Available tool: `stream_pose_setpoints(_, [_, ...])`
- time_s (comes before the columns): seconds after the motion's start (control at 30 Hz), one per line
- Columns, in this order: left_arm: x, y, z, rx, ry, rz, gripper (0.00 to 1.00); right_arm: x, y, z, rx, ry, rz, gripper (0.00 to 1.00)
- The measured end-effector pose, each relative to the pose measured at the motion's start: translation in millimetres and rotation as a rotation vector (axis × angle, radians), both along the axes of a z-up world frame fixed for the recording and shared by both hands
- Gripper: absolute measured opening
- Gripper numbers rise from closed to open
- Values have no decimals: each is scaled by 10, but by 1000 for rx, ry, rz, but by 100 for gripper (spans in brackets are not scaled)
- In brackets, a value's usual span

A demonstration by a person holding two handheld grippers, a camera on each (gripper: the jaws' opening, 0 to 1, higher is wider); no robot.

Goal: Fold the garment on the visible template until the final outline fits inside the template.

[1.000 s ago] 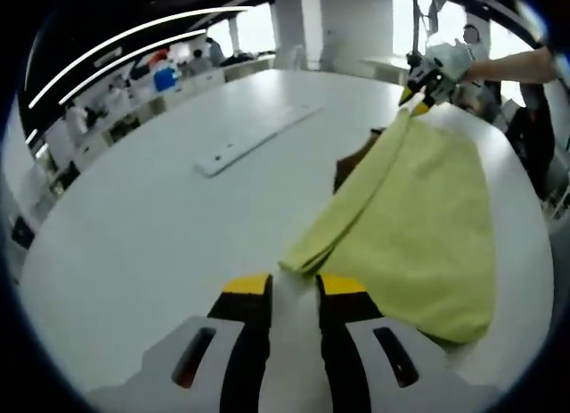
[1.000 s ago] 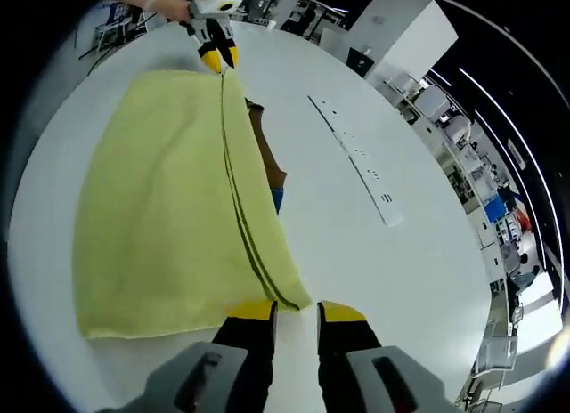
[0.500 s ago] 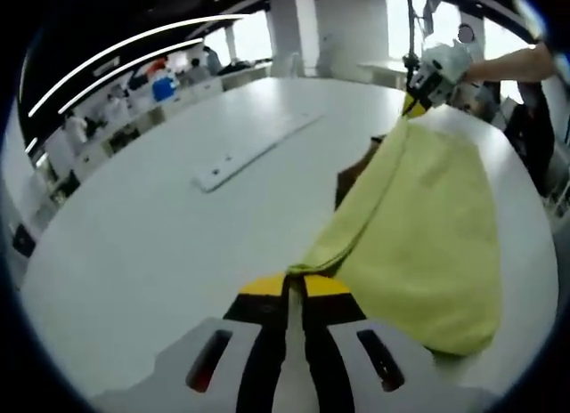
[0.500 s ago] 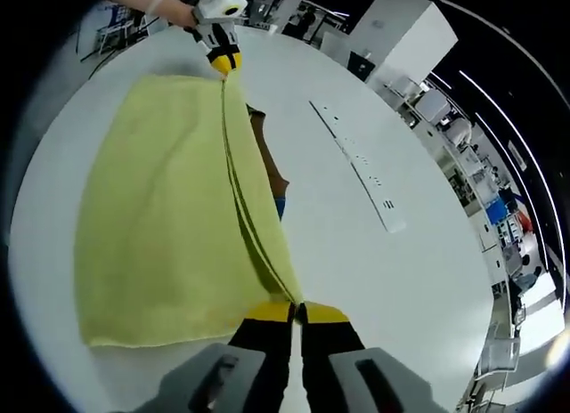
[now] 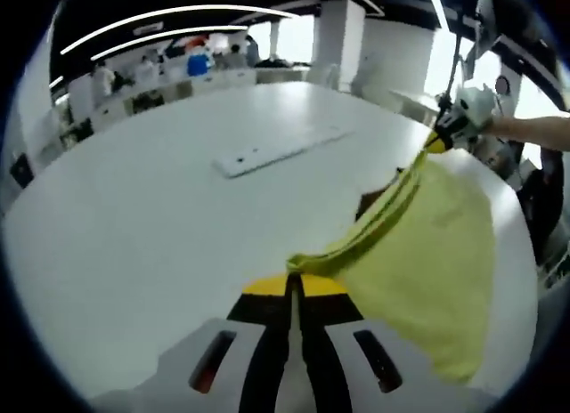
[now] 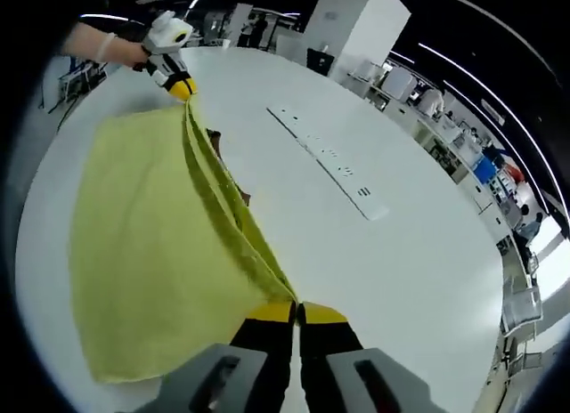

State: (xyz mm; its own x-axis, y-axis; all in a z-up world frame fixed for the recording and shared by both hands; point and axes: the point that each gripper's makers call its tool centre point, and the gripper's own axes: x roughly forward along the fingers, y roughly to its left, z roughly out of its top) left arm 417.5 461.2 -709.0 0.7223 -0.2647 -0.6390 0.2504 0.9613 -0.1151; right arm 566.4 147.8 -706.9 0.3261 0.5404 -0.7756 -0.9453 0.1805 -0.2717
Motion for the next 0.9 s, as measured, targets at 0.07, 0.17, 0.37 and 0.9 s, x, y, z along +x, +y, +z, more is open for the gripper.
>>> stream_pose_setpoints(0.07, [-1,5,-33,-4,13,21,0,9,22,-24,-1,5,-16,0])
stream_pose_setpoints(0.17, [9,-9,-34,3,11,23,0,5,51,-46,-9,2,-22,0])
stream_pose_setpoints(0.37, [1,-14,-6,25,0,5,1,0,34,-25,-3,21,-45,2])
stream_pose_setpoints(0.9, [-142,-117,159,-52,-6,-15,43,-143,-62,85,122,134,-139,35])
